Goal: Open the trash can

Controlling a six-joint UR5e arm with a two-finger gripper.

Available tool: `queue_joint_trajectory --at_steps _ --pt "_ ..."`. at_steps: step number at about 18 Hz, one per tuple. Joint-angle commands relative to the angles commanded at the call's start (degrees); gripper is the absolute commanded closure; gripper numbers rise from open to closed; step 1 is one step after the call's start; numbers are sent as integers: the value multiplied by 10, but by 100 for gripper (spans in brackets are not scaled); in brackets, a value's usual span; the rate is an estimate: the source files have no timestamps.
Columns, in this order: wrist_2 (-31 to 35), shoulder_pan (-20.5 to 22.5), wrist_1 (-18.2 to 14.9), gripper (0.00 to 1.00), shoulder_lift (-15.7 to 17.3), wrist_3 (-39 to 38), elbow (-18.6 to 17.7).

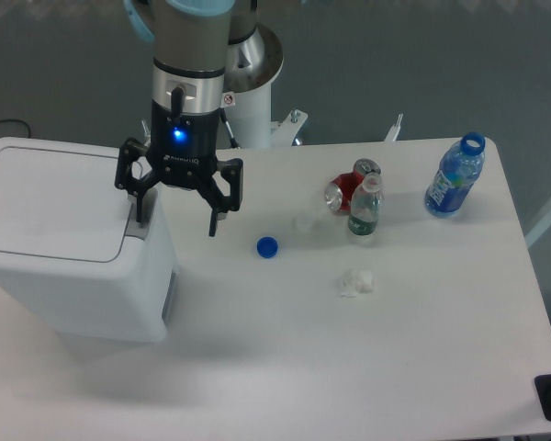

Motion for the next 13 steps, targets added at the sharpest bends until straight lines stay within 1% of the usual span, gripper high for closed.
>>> queue_joint_trajectory --at_steps 13 --pt "2 1 0 0 -1 9 1"
